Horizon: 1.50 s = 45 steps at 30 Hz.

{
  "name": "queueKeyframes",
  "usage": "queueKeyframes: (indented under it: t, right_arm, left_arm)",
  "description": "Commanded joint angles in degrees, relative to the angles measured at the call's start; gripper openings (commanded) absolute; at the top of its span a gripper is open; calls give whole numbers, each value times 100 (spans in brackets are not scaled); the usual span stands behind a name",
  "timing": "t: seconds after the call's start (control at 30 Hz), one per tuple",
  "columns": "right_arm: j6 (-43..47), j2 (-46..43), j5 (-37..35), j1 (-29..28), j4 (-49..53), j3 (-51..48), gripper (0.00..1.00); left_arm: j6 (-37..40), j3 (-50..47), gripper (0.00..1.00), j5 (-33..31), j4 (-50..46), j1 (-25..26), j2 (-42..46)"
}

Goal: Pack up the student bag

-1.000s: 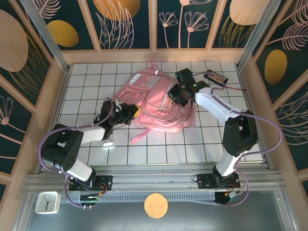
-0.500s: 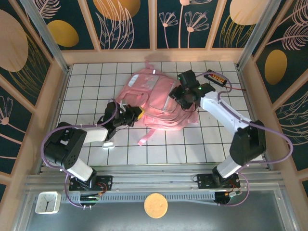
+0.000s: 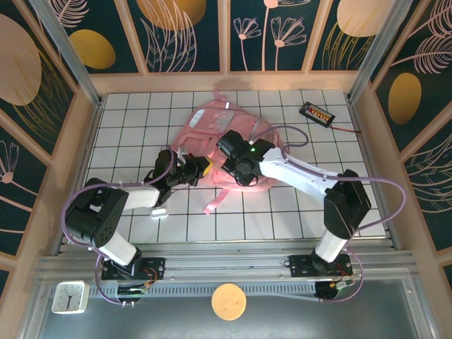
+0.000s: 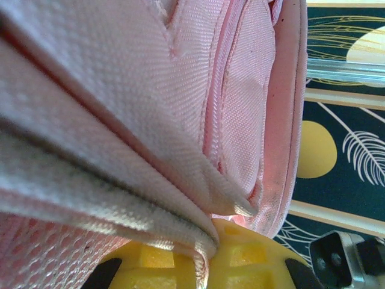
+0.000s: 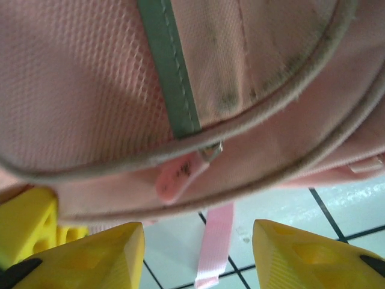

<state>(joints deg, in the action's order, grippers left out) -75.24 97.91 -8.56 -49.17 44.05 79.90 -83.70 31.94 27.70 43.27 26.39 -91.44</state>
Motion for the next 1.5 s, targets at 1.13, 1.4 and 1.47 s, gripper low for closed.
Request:
queueKeyframes:
  t: [1.13, 1.4, 1.47]
  right_arm:
    - [763, 590, -671, 223, 458, 271, 0]
    - [1455, -209, -551, 331, 496, -701, 0]
    - [1693, -441, -540, 441, 440, -932, 0]
  left_arm:
    - [-192, 322, 0, 222, 667, 105, -32]
    - [387, 195, 0, 502, -170, -557, 132]
    - [664, 237, 0, 569, -507, -800, 194]
